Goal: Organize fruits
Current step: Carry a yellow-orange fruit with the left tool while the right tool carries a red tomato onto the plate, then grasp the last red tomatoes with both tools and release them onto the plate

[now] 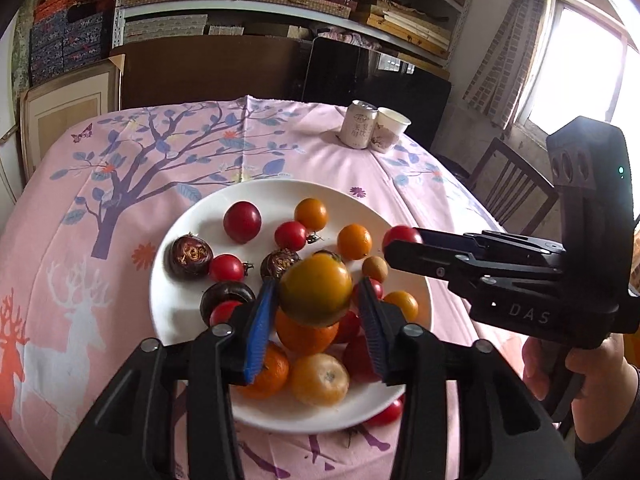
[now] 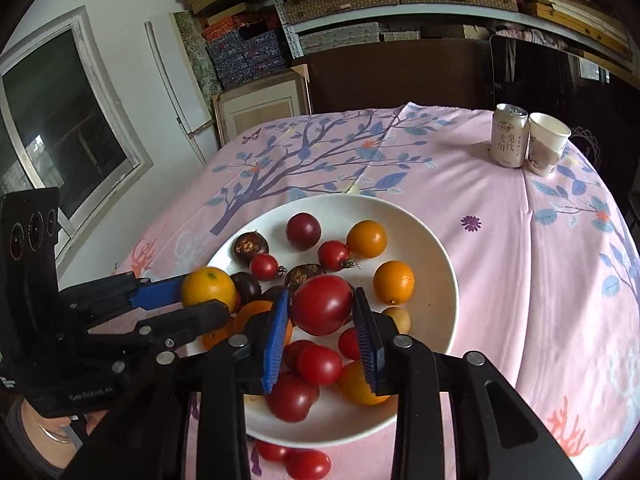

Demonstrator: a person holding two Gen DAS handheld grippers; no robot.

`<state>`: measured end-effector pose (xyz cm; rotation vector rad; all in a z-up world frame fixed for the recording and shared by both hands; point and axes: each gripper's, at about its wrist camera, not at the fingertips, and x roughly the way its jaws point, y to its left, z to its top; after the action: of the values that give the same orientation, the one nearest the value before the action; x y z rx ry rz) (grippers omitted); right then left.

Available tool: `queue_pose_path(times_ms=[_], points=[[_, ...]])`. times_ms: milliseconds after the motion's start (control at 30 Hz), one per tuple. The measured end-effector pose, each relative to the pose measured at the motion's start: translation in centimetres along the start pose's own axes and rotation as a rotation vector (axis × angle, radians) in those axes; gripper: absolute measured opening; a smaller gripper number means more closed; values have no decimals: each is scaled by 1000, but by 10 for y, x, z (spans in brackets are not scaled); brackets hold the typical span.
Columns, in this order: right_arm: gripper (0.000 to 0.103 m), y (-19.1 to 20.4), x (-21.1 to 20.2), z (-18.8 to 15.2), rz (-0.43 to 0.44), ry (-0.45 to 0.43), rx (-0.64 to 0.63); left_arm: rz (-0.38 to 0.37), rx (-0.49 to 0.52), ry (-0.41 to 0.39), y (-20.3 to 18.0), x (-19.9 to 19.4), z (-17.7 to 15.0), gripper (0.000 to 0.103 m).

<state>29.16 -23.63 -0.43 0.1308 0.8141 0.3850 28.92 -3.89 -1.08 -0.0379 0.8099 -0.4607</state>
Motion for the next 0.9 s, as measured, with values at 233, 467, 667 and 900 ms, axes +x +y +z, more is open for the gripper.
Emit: queue_pose_path(times_ms=[233, 467, 667, 900], points=[[48, -3, -22, -35, -29, -22, -9, 8, -15, -41, 4, -24, -31, 68], [48, 19, -23, -107, -27, 82, -172, 14, 67, 70, -10, -28, -101, 76], [48, 25, -2, -121, -6, 130, -192, 17, 88, 108, -20, -23, -122, 76], [32, 13, -16, -124, 99, 115, -107, 13, 128, 131, -44, -13, -125, 76]])
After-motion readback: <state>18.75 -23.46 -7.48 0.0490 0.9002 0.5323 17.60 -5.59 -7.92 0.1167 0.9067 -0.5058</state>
